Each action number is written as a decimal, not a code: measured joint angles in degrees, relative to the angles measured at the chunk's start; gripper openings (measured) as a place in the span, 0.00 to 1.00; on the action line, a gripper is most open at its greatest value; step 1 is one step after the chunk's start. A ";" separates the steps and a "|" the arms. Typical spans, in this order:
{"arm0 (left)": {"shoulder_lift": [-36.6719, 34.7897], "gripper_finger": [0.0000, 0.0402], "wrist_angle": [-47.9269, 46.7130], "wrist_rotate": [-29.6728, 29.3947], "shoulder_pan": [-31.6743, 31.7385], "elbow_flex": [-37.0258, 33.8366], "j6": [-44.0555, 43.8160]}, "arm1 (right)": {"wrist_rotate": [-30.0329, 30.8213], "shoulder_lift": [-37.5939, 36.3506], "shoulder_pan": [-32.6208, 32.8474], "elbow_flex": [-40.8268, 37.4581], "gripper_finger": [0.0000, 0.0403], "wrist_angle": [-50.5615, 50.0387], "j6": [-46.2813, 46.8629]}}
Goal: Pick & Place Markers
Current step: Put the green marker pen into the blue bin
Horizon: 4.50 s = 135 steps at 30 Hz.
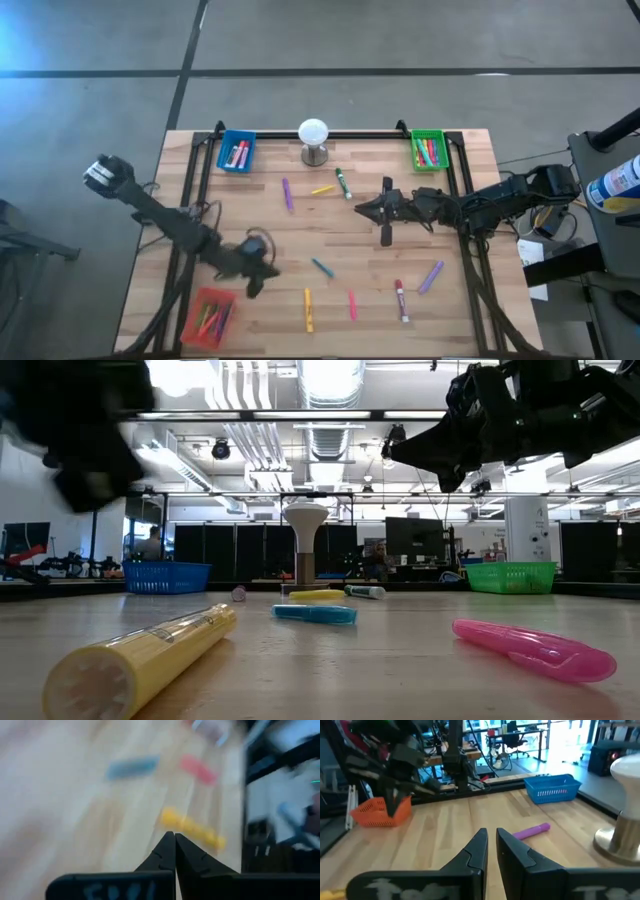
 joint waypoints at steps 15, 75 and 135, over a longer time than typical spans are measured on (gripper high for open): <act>11.05 0.00 63.20 10.12 28.60 -18.22 47.02 | 1.21 0.02 -0.11 2.57 0.08 -0.79 12.03; 23.30 0.00 86.34 23.89 36.61 -21.85 34.50 | 17.28 20.08 0.20 28.65 0.17 -29.45 20.09; 3.75 0.13 65.03 21.00 39.69 -7.21 41.97 | -4.06 25.66 1.45 23.26 0.35 8.41 3.59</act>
